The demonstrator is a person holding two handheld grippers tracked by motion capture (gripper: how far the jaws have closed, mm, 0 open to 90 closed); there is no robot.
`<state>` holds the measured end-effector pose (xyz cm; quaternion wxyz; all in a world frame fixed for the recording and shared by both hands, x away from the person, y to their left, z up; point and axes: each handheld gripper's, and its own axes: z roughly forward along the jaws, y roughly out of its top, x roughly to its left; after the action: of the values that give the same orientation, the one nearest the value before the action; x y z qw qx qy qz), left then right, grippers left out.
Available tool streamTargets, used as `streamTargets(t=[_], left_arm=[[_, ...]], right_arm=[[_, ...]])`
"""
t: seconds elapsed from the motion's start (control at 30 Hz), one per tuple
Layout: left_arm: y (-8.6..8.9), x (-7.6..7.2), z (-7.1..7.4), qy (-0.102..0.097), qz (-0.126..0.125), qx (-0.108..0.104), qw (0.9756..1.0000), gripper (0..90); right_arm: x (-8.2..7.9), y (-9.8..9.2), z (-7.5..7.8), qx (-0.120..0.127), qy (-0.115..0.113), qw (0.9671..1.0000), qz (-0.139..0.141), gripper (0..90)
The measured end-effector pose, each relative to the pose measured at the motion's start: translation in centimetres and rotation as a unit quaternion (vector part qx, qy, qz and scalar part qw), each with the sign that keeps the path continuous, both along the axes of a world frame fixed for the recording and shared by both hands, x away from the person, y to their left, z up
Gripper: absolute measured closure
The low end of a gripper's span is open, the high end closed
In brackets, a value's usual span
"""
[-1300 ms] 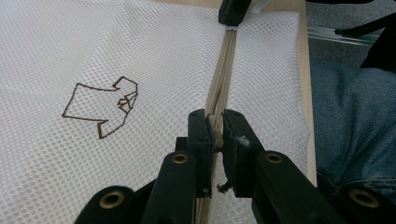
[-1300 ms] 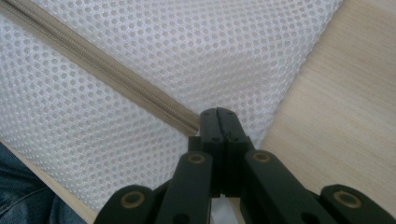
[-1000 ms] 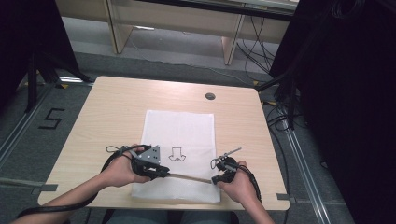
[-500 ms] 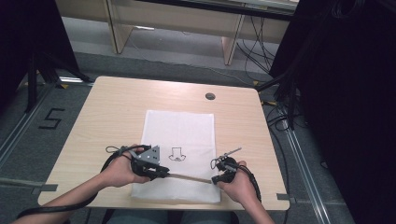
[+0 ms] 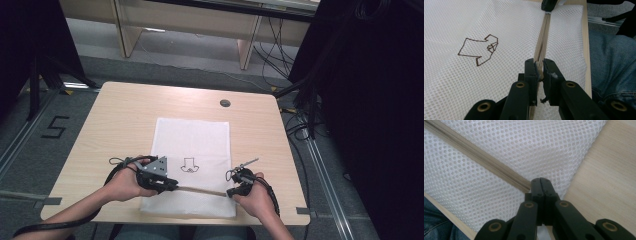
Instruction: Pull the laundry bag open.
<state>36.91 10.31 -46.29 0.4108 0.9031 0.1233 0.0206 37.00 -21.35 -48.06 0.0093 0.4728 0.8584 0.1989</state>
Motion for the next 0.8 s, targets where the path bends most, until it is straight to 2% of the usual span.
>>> streamTargets(t=[0.1, 0.13, 0.17, 0.2, 0.23, 0.33, 0.53, 0.57, 0.73, 0.77, 0.8], left_arm=[[0.1, -0.1, 0.0, -0.007, 0.005, 0.002, 1.0, 81.8], [0.2, 0.0, 0.0, -0.001, 0.006, -0.003, 1.0, 81.8], [0.3, -0.1, 0.0, -0.004, 0.007, 0.0, 1.0, 81.8], [0.4, 0.0, 0.0, -0.005, 0.007, 0.002, 1.0, 81.8], [0.4, 0.0, 0.0, 0.0, 0.008, -0.005, 1.0, 81.8], [0.5, 0.0, 0.1, -0.003, 0.007, 0.0, 1.0, 81.8], [0.8, 0.0, 0.1, -0.005, 0.006, 0.002, 1.0, 81.8], [0.9, 0.0, 0.1, 0.0, 0.008, -0.008, 0.9999, 81.8], [1.2, -0.1, 0.1, -0.006, 0.006, 0.005, 1.0, 81.8], [1.3, -0.1, 0.0, 0.0, 0.008, -0.003, 1.0, 81.8], [1.4, -0.1, 0.0, -0.002, 0.009, -0.002, 1.0, 81.8]], right_arm=[[0.1, -0.1, -0.1, 0.001, -0.003, 1.0, 0.009, 90.0], [0.0, 0.0, 0.0, 0.0, 0.001, 1.0, 0.0, 90.0], [0.1, 0.0, -0.1, 0.001, -0.004, 1.0, 0.008, 90.0], [0.0, 0.0, 0.0, -0.001, 0.001, 1.0, 0.001, 90.0], [0.0, 0.0, 0.0, -0.001, 0.001, 1.0, 0.0, 90.0], [0.1, -0.1, -0.1, 0.005, -0.005, 0.9999, 0.01, 90.0], [0.1, -0.1, -0.1, 0.005, -0.005, 0.9999, 0.01, 90.0], [0.1, -0.1, -0.1, 0.005, -0.003, 1.0, 0.005, 90.0], [0.0, -0.1, 0.0, 0.003, 0.007, 0.9999, -0.01, 90.0], [0.0, -0.1, 0.0, 0.003, 0.007, 0.9999, -0.01, 90.0], [0.0, -0.1, 0.0, 0.002, 0.007, 0.9999, -0.01, 90.0]])
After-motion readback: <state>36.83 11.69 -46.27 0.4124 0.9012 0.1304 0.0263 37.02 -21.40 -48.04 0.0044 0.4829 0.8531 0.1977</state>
